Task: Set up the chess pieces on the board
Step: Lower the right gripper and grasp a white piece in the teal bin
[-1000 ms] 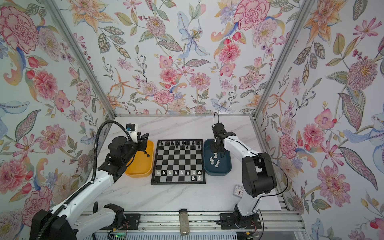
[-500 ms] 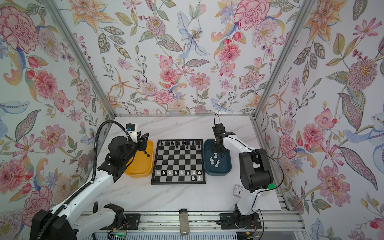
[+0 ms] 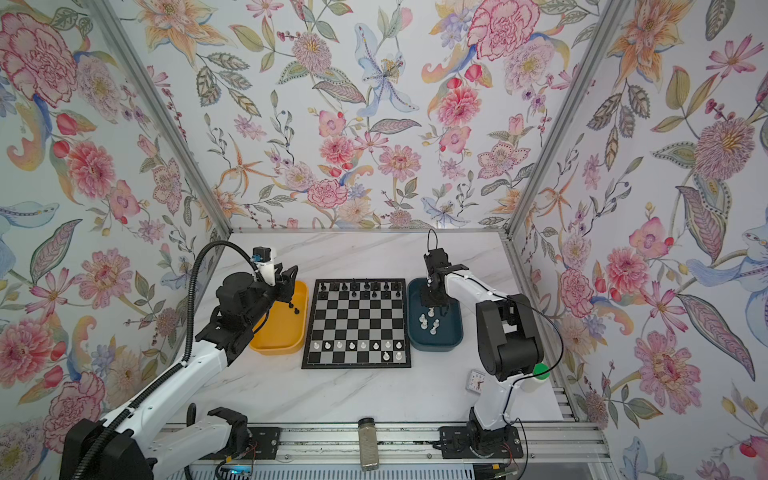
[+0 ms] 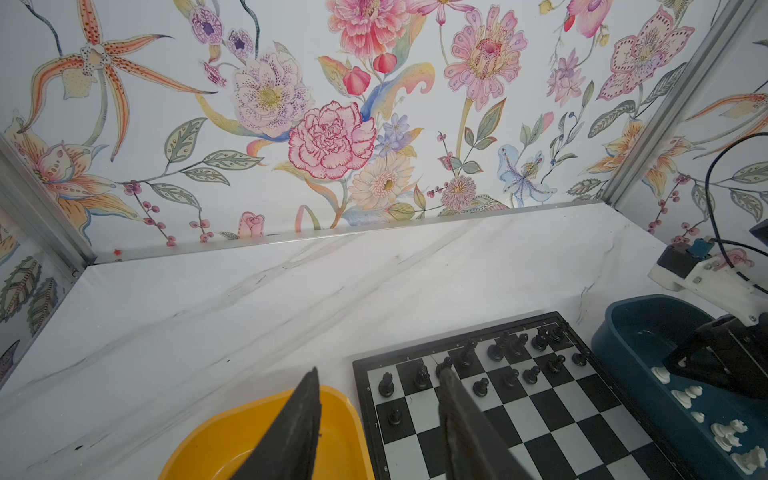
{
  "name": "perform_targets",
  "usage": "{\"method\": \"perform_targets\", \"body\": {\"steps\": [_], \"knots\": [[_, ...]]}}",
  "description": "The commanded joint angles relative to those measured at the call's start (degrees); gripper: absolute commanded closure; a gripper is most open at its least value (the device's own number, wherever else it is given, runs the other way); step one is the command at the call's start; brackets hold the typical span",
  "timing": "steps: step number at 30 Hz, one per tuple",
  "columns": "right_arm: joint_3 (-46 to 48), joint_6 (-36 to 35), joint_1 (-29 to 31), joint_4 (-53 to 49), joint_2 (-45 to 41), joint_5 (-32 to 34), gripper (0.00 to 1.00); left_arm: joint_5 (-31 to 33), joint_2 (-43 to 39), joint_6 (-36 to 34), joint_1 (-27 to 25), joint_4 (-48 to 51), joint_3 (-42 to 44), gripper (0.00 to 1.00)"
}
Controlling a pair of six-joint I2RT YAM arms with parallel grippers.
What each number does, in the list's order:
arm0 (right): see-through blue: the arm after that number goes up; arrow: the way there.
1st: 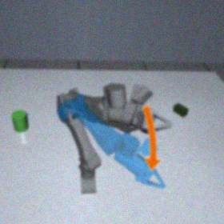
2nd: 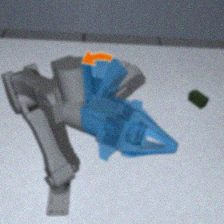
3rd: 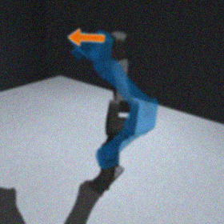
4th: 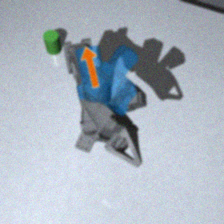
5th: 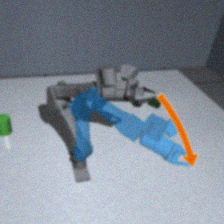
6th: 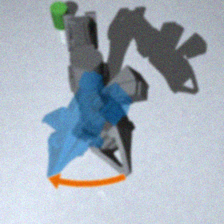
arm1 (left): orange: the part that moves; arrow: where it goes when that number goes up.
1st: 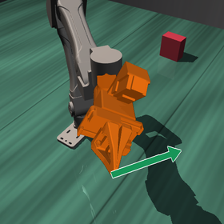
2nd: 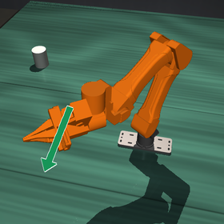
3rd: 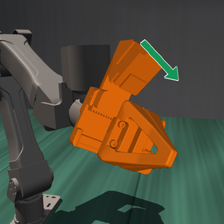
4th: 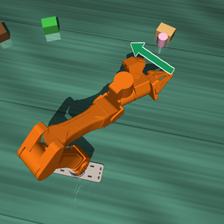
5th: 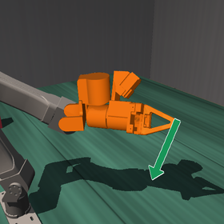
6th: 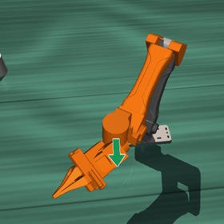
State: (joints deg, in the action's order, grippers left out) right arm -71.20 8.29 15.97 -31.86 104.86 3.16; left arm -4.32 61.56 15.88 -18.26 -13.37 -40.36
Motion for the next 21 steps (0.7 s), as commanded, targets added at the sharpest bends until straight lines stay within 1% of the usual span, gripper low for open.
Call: {"method": "perform_targets", "body": {"steps": [1, 5, 14, 21], "knots": [[-0.7, 0.0, -0.6, 0.0, 1.0, -0.9, 0.75, -0.6, 0.5, -0.2, 0.5, -0.8, 0.2, 0.52], [-0.8, 0.1, -0.6, 0.1, 1.3, -1.0, 0.77, -0.5, 0.4, -0.2, 0.5, -0.8, 0.3, 0.52], [-1.0, 0.2, -0.8, 0.3, 1.4, -1.3, 0.78, -0.4, 0.5, -0.1, 0.6, -0.9, 0.2, 0.53], [-1.4, 0.2, -0.8, 0.4, 1.7, -1.5, 0.81, -0.4, 0.6, -0.1, 0.6, -1.0, 0.2, 0.53]]}}
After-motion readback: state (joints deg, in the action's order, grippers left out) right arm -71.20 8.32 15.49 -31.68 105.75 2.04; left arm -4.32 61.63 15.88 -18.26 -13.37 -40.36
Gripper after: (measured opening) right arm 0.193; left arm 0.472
